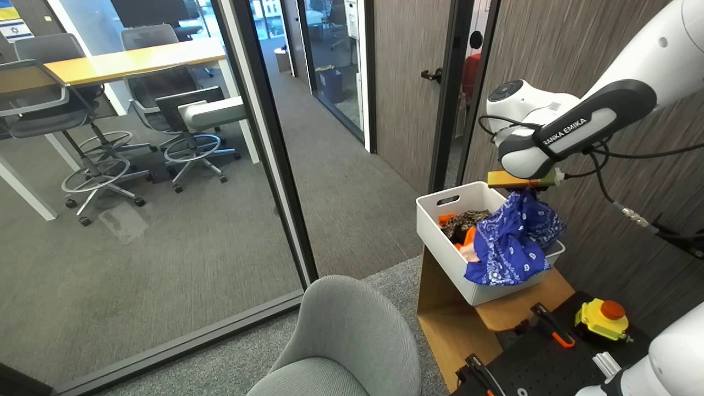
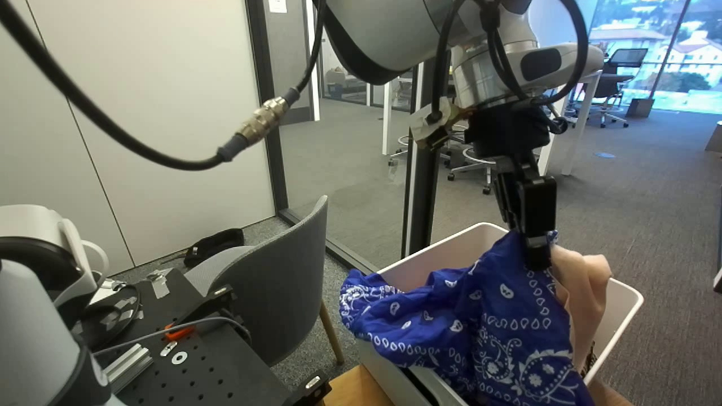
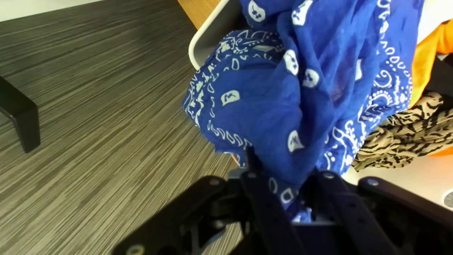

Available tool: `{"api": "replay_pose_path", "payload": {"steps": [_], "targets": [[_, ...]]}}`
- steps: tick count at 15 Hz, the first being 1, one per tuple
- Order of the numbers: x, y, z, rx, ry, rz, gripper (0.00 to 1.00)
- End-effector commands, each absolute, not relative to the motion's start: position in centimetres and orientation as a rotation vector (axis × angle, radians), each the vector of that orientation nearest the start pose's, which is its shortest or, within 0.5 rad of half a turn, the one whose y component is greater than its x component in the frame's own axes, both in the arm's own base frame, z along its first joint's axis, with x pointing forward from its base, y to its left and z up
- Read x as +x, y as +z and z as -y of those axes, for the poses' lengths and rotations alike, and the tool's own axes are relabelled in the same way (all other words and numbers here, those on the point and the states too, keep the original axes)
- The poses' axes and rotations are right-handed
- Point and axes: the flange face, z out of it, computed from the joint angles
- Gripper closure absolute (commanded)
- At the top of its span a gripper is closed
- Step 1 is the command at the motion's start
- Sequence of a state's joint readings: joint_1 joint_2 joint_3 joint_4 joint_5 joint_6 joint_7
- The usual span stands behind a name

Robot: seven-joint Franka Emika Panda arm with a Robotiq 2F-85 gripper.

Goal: Remove the clothes from the chair and put them in the basket

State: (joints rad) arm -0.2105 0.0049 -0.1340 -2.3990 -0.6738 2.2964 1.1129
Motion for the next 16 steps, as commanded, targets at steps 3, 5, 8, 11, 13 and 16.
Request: {"api": "replay_pose_path", "payload": {"steps": [3, 5, 8, 11, 13, 16], "targets": [[46.0, 31.1, 16.2, -3.151, -0.126, -1.573, 0.25], [46.0, 31.4, 15.2, -3.15, -0.088, -1.502, 0.1], [45.4, 32.4, 13.0, -3.162, -0.016, -1.358, 0.0], [43.8, 34.4, 9.7, -3.179, 0.054, -1.163, 0.0], [42.0, 36.4, 7.1, -3.19, 0.112, -0.975, 0.0], [39.0, 40.0, 4.0, -3.212, 0.206, -0.704, 0.0]]}}
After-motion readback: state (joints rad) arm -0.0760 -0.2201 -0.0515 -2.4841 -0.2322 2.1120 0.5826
